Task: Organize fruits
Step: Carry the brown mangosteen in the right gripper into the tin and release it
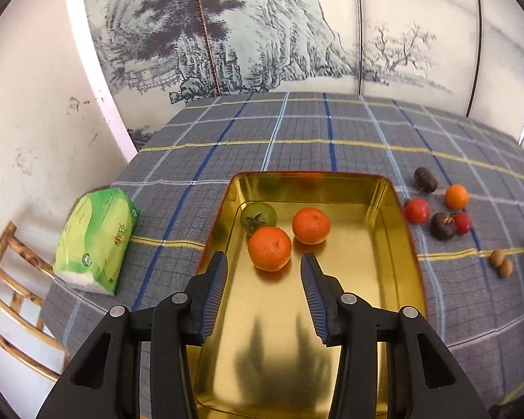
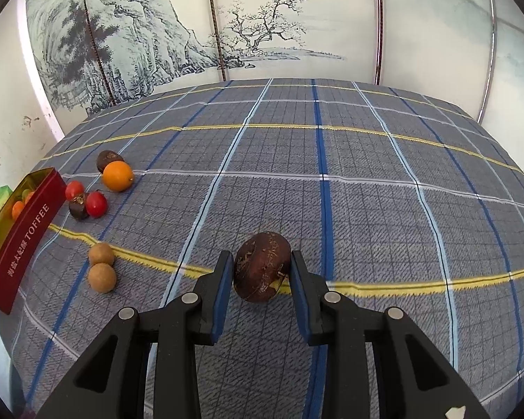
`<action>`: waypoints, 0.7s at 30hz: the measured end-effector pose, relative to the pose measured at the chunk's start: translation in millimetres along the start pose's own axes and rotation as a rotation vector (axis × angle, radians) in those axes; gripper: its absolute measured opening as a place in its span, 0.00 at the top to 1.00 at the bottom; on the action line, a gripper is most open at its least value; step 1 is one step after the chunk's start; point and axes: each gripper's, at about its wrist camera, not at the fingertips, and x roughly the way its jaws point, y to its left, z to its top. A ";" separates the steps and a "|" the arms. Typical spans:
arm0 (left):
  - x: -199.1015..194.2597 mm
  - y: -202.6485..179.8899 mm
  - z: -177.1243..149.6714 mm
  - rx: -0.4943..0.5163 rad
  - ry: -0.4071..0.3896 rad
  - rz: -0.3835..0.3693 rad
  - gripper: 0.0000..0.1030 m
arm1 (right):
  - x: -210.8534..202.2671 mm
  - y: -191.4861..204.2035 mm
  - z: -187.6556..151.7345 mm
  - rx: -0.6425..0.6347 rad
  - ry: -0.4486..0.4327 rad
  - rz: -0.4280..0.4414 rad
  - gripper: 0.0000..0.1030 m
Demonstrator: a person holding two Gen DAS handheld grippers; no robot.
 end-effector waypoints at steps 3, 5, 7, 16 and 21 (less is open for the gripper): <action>-2.2 6.0 -3.3 -0.052 -0.015 -0.032 0.49 | -2.7 -0.7 -2.2 0.000 0.002 0.001 0.72; -4.7 9.8 -7.2 -0.082 -0.026 -0.048 0.47 | -5.5 -3.7 -2.3 0.008 0.000 0.004 0.72; -8.0 11.0 -11.2 -0.091 -0.037 -0.052 0.47 | -8.5 -1.2 -1.6 0.015 -0.006 0.007 0.72; -33.3 3.4 -29.3 -0.049 -0.072 -0.021 0.47 | -39.9 8.3 2.2 0.014 -0.044 0.029 0.72; -37.8 20.0 -35.4 -0.101 -0.058 0.023 0.47 | -53.6 36.3 8.1 -0.036 -0.058 0.075 0.72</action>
